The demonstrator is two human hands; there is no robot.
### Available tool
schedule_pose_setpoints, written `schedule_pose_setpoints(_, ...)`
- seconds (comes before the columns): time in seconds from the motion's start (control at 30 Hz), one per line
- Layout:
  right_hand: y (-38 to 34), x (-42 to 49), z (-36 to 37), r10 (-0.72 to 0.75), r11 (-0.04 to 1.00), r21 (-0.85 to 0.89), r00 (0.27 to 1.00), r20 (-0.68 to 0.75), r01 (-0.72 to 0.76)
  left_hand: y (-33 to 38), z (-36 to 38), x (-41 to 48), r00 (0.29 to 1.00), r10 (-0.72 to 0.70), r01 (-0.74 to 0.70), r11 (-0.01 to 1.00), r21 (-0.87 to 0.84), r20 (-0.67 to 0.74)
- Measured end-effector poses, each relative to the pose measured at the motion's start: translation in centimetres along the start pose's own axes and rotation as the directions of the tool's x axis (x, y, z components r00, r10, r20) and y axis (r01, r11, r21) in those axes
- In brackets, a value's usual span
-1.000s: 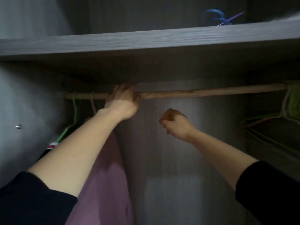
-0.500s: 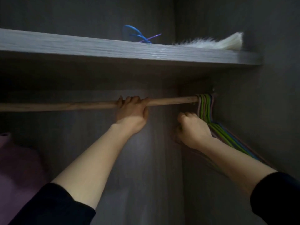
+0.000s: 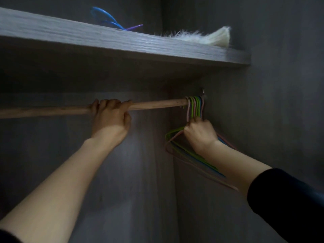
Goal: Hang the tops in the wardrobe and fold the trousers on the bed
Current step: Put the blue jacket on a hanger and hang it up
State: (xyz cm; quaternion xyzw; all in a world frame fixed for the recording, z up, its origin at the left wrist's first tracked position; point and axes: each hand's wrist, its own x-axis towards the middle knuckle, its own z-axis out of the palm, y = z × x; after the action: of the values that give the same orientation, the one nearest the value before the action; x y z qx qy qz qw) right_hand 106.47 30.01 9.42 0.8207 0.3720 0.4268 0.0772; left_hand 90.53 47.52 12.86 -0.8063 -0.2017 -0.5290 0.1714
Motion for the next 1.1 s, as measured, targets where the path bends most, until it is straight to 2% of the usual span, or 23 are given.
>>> schedule_pose_setpoints(0.1, 0.4, 0.1, -0.8, 0.09, 0.947, 0.302, 0.992, 0.091, -0.113, -0.2, 0.3, -0.1, 1.0, 0.002, -0.003, 1.0, -0.015, -0.017)
schedule_pose_setpoints(0.2, 0.4, 0.8, -1.1, 0.162, 0.718, 0.635, 0.956, 0.246, -0.285, -0.2, 0.2, 0.0, 1.0, -0.007, 0.007, 1.0, -0.013, -0.001)
schedule_pose_setpoints(0.33, -1.1, 2.0, -1.2, 0.247, 0.419, 0.842, 0.935, 0.254, -0.339, -0.3, -0.1, 0.0, 1.0, -0.007, 0.007, 1.0, -0.008, 0.017)
schedule_pose_setpoints(0.4, -2.0, 2.3, -1.7, 0.247, 0.339, 0.888, 0.94, 0.234, -0.31, -0.3, -0.4, -0.1, 1.0, -0.002, 0.003, 1.0, -0.019, 0.029)
schedule_pose_setpoints(0.63, -4.1, 0.0, -3.5, 0.27, 0.257, 0.932, 0.945, 0.186, -0.257, -0.4, -1.2, -0.8, 0.984, 0.021, -0.017, 1.0, -0.025, 0.178)
schedule_pose_setpoints(0.77, -3.9, -3.9, -4.2, 0.249, 0.253, 0.93, 0.947, 0.205, -0.268, 0.9, -1.8, -2.4, 0.975, 0.033, -0.019, 0.998, -0.067, 0.219)
schedule_pose_setpoints(0.97, -2.9, -11.2, -4.8, 0.308, 0.231, 0.882, 0.891, 0.334, -0.411, 6.2, -1.9, -8.7, 0.966, 0.15, -0.087, 0.954, -0.286, 0.209)
schedule_pose_setpoints(1.1, -1.0, -17.9, -5.1, 0.335, 0.208, 0.831, 0.835, 0.436, -0.517, 10.8, -1.5, -12.8, 0.941, 0.159, -0.01, 0.896, -0.444, 0.299)
